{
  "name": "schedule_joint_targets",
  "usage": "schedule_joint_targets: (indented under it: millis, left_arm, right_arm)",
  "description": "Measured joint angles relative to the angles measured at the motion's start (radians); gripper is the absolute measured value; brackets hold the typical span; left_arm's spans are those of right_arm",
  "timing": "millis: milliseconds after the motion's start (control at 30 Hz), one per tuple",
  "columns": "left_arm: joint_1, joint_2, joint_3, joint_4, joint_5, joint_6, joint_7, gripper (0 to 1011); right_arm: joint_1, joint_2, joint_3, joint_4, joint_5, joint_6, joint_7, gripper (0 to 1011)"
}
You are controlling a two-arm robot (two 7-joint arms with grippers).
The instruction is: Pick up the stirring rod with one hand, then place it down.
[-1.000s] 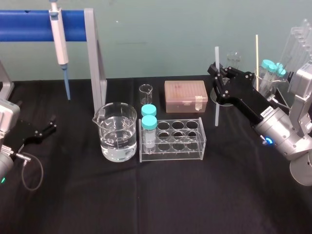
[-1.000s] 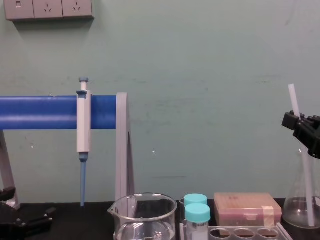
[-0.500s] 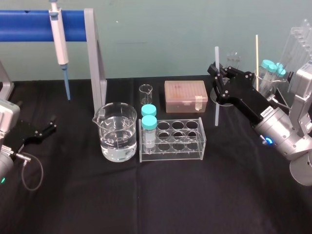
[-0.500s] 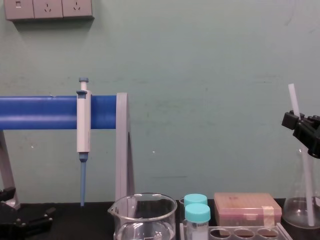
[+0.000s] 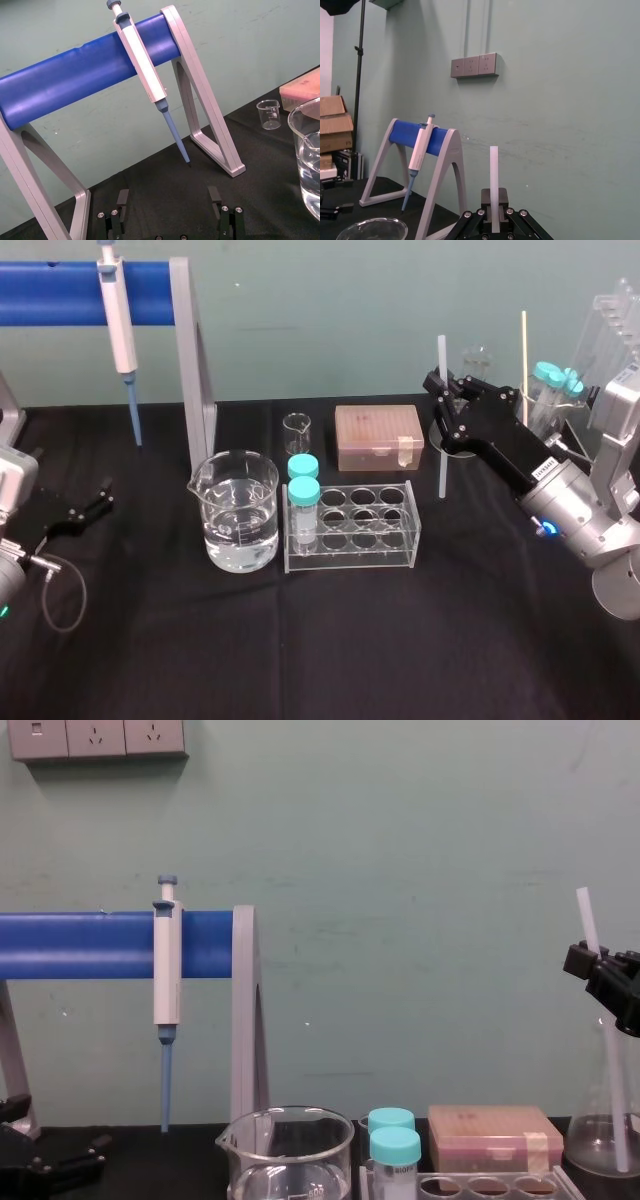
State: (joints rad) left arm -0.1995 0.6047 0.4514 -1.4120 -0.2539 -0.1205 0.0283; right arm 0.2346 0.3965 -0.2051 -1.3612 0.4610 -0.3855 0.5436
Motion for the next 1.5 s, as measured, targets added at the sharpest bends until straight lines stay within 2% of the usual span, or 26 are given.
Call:
schedule_joint_targets:
  millis: [1500]
  left_arm:
    - [0.000,0.000,0.000,0.000,0.000,0.000,0.000,1000]
  right_arm:
    - [0.000,0.000,0.000,0.000,0.000,0.000,0.000,75]
